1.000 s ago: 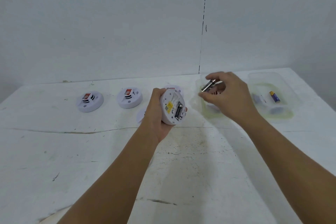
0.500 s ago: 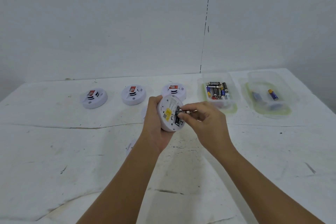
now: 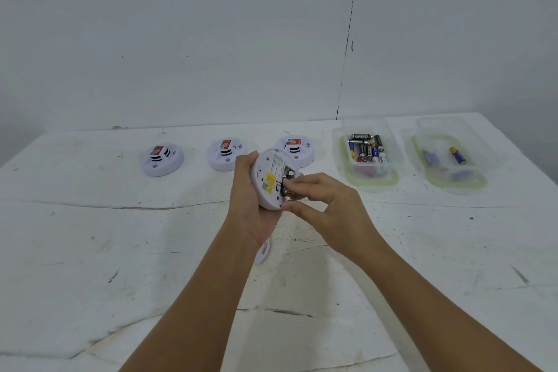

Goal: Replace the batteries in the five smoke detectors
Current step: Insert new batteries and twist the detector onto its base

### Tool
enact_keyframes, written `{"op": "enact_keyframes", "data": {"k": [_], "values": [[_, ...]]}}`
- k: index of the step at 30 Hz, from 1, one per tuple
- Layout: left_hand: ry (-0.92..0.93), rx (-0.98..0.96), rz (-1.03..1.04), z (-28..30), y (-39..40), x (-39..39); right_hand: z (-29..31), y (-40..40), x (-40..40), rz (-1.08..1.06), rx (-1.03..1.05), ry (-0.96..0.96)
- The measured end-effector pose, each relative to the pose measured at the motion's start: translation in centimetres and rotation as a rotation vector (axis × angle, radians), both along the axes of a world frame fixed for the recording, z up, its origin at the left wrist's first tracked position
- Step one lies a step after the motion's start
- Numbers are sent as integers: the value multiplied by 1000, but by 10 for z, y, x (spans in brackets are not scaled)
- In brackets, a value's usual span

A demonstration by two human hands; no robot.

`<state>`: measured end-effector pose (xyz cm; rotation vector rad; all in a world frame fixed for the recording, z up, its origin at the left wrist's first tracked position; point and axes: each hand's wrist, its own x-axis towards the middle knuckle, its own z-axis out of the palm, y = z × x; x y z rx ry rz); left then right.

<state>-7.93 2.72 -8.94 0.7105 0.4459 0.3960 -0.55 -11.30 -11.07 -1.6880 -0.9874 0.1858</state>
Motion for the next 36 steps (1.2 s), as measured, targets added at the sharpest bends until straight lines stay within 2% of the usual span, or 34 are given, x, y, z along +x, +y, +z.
{"op": "enact_keyframes", "data": {"k": [5, 12, 36], "values": [[14, 2, -27, 1, 1, -2, 0, 6, 3, -33, 50, 70], [5, 16, -18, 7, -3, -5, -5, 2, 2, 2, 24, -33], [95, 28, -24, 19, -10, 2, -12, 2, 5, -75, 132, -79]]}}
